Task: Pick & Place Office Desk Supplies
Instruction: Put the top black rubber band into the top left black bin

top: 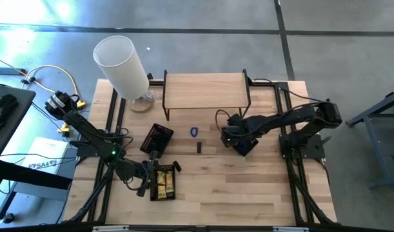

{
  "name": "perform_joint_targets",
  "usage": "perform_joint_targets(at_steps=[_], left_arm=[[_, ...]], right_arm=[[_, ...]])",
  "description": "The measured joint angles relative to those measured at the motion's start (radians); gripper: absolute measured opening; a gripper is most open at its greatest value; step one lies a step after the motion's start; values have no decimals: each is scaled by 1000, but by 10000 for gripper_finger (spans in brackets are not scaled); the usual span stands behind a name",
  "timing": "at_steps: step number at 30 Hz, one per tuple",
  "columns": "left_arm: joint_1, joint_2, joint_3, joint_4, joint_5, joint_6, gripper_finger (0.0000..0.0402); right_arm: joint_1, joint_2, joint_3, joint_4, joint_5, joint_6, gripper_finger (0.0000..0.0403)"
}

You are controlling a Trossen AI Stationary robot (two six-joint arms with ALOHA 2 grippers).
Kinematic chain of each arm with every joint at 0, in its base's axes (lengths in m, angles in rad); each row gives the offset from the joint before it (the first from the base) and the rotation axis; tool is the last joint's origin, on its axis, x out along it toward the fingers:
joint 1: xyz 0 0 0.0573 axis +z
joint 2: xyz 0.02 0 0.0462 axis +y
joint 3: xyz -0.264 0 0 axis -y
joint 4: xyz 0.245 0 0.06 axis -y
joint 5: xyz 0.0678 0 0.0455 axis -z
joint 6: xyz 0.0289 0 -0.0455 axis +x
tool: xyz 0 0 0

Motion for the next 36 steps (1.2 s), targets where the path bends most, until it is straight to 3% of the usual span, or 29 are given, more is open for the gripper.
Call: perform_joint_targets(at_steps=[4, 7, 15, 21, 36], left_arm=[[0, 0, 0, 0, 0, -5, 227], [0, 0, 0, -1, 0, -5, 227], [0, 2, -1, -4, 0, -13, 227], [-6, 4, -1, -4, 2, -25, 227], [-12, 4, -1, -4, 2, -50, 227]], right_arm=[[34, -55, 48, -15, 71, -1, 179], [85, -82, 78, 65, 123, -91, 178], [231, -111, 80, 470, 17, -484, 177], [303, -17, 79, 562, -13, -742, 176], [279, 297, 79, 822, 105, -1022, 175]])
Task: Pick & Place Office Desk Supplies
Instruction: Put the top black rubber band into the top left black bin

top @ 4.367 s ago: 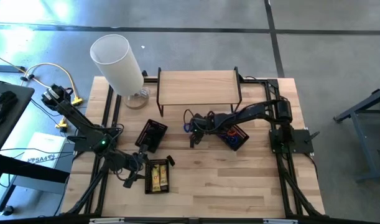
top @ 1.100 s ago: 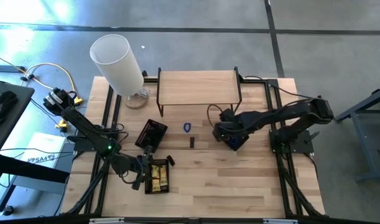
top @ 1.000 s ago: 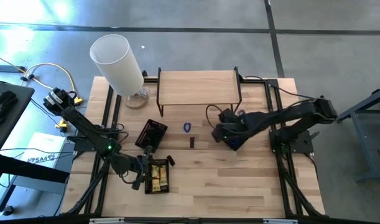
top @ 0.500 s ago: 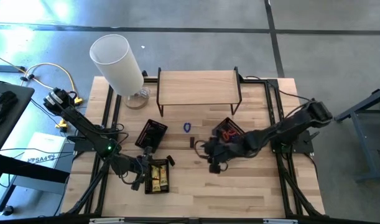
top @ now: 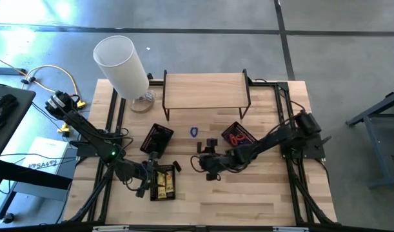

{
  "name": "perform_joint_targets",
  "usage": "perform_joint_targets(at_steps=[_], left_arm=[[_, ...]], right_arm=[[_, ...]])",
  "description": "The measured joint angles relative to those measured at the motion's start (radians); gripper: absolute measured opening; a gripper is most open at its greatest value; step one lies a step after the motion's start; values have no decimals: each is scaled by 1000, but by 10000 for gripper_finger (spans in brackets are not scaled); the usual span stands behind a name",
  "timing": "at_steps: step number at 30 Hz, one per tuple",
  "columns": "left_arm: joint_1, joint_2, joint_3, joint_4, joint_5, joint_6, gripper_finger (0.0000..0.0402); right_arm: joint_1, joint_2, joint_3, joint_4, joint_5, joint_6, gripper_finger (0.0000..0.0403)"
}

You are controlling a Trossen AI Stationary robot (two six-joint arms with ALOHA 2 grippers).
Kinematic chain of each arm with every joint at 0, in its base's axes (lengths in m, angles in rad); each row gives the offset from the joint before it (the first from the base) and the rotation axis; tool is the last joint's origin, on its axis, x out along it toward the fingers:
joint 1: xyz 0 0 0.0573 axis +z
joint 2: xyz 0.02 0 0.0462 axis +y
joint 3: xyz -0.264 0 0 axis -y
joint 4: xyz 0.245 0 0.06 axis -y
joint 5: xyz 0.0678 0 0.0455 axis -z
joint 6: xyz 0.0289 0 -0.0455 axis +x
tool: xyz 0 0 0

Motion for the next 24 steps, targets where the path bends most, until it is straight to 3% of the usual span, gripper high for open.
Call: perform_joint_targets(at_steps=[11, 24], left_arm=[[0, 0, 0, -4, 0, 0, 227], [0, 0, 0, -12, 0, 0, 227]], right_arm=[[-53, 94, 0, -2, -12, 3, 175], [-73, 96, 0, 0, -72, -23, 175]])
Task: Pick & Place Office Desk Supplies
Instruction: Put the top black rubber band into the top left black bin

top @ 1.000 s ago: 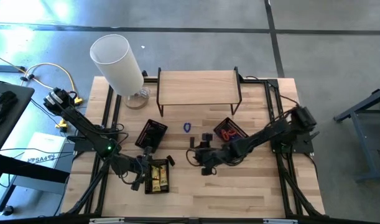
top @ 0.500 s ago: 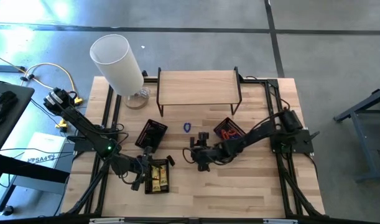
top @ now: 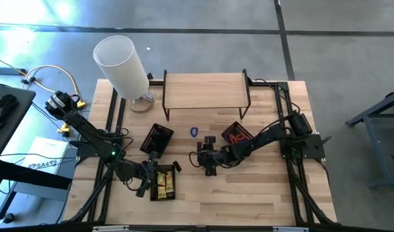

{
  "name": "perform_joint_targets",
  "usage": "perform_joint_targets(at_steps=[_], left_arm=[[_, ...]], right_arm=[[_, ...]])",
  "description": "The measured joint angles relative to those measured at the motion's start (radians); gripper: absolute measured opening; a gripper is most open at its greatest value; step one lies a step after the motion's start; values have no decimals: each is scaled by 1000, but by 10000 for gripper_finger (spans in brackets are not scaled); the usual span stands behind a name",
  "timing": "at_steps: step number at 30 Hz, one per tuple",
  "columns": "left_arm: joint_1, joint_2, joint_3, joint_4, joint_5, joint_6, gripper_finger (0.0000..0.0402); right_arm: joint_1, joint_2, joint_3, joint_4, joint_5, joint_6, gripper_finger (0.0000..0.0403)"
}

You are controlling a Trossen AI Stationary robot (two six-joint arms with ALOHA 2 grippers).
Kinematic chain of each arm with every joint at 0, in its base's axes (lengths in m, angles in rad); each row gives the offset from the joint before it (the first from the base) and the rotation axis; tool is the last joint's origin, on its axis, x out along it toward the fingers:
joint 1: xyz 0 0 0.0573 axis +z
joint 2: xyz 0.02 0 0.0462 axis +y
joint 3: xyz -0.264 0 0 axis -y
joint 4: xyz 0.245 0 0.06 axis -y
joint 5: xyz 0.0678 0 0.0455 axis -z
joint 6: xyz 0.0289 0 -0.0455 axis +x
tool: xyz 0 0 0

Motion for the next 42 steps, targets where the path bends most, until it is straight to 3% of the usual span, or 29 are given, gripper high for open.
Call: perform_joint_targets(at_steps=[11, 16, 38, 42], left_arm=[[0, 0, 0, 0, 0, 0, 227], [0, 0, 0, 0, 0, 0, 227], [0, 0, 0, 0, 0, -4, 227], [0, 0, 2, -4, 0, -9, 227]], right_arm=[[-31, 0, 0, 5, -11, -6, 175], [-44, 0, 0, 12, -68, -4, 175], [-46, 44, 1, 39, -58, -72, 175], [-43, 62, 4, 48, -3, -87, 175]])
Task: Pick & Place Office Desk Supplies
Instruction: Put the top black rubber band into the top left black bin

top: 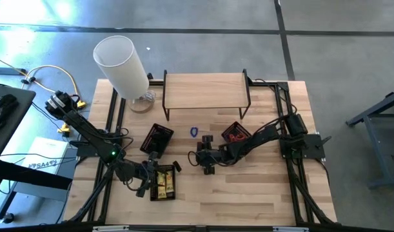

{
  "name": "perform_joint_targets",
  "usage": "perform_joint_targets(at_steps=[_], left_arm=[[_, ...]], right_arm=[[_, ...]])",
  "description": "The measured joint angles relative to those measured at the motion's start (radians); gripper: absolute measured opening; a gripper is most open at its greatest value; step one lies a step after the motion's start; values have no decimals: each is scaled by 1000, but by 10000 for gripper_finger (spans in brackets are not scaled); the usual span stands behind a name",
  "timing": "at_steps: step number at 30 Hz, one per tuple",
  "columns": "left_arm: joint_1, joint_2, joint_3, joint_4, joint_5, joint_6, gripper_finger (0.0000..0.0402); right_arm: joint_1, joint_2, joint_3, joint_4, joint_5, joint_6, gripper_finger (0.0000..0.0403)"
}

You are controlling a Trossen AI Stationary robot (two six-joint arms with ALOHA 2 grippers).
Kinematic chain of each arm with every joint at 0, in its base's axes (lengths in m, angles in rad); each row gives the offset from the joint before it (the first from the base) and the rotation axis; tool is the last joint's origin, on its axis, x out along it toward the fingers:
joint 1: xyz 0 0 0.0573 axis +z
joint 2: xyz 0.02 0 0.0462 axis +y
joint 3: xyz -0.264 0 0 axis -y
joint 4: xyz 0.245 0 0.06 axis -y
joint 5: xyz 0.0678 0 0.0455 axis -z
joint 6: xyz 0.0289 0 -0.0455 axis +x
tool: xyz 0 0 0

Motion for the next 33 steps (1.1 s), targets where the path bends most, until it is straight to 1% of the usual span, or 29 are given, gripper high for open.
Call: perform_joint_targets(at_steps=[5, 11, 15, 20, 23, 27, 33], left_arm=[[0, 0, 0, -3, 0, 0, 227], [0, 0, 0, -3, 0, 1, 227], [0, 0, 0, -3, 0, 1, 227], [0, 0, 0, -4, 0, 1, 227], [0, 0, 0, -4, 0, 1, 227], [0, 0, 0, -4, 0, 0, 227], [0, 0, 0, -3, 0, -2, 227]], right_arm=[[-7, 2, -1, -3, 25, 13, 159], [-14, 3, -2, -11, 42, 14, 117], [-14, 4, -2, -14, 46, 15, 79], [-14, 5, -4, -18, 48, 31, 13], [-14, 5, -4, -21, 82, 88, 6], [4, -2, -6, -33, 160, 89, 4], [59, -41, 77, -54, 193, 82, 3]])
